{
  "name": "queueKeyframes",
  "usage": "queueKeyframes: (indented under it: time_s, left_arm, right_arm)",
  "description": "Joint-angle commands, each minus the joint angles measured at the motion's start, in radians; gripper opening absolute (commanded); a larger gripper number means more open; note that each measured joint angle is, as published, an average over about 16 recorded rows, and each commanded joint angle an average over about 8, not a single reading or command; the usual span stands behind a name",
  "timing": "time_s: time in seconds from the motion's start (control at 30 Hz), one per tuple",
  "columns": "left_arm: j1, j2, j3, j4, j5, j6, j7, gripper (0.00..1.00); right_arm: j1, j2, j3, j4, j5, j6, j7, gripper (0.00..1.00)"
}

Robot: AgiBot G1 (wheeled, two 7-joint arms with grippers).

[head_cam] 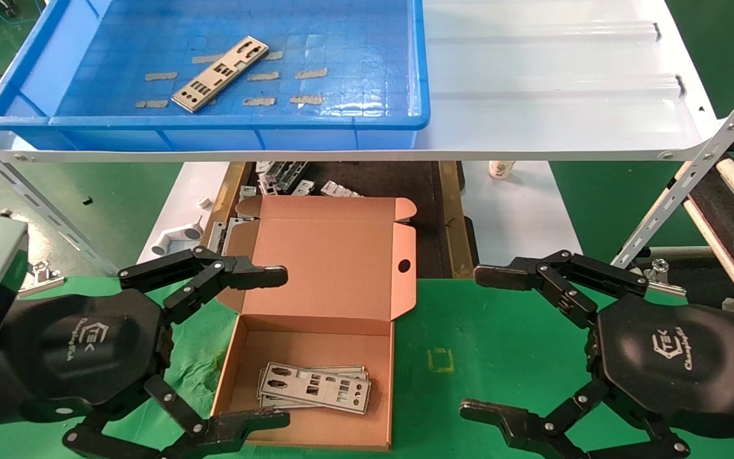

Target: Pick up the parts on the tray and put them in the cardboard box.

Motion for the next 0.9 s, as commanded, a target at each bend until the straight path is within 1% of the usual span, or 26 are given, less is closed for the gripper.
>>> queueKeyframes:
  time_s: [0.03, 0.9]
  left_arm:
    - [0.0, 0.0, 0.0, 0.0, 0.0, 0.0, 0.0, 1.0]
    - [0.0, 0.0, 0.0, 0.0, 0.0, 0.0, 0.0, 1.0]
  right_arm:
    - [0.0, 0.0, 0.0, 0.0, 0.0, 0.0, 0.0, 1.0]
    - [0.0, 0.0, 0.0, 0.0, 0.0, 0.0, 0.0, 1.0]
